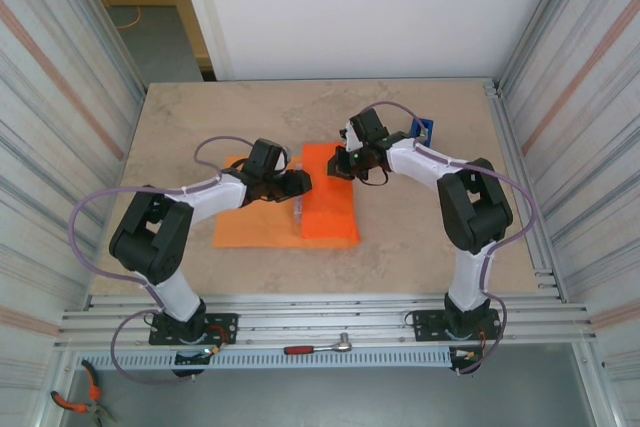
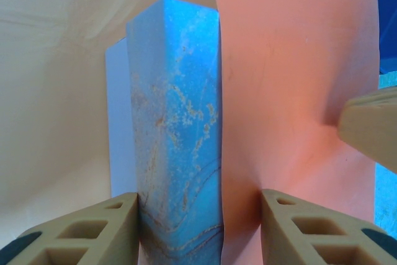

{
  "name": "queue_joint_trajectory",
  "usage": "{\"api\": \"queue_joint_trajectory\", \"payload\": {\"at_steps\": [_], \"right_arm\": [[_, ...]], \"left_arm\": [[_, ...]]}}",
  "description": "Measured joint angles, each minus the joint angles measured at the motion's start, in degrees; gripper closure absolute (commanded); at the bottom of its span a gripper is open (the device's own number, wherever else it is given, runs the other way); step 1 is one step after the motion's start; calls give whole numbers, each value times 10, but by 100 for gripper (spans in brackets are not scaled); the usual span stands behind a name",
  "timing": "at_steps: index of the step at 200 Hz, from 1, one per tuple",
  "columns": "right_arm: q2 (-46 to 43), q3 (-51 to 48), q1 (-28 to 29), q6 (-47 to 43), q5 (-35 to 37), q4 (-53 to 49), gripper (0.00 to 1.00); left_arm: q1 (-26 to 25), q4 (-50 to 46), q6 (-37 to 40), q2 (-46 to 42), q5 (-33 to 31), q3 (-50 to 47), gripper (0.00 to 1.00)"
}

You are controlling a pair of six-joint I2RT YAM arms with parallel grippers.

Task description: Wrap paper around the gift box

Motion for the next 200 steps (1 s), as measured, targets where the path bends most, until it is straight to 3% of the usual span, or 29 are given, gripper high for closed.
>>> {"api": "queue_joint_trajectory", "payload": {"at_steps": [50, 119, 149, 200], "right_arm": [[5, -6, -1, -8, -3, 8, 100], [2, -24, -5, -8, -23, 37, 100], [0, -30, -7, -8, -27, 46, 100], [-2, -38, -7, -7, -29, 57, 100]], "left_arm": [[0, 0, 0, 0, 0, 0, 52], [13, -43, 5, -28, 0, 1, 44], [57, -66, 11, -99, -5, -26, 43], [167, -102, 8, -202, -45, -140, 32]]}}
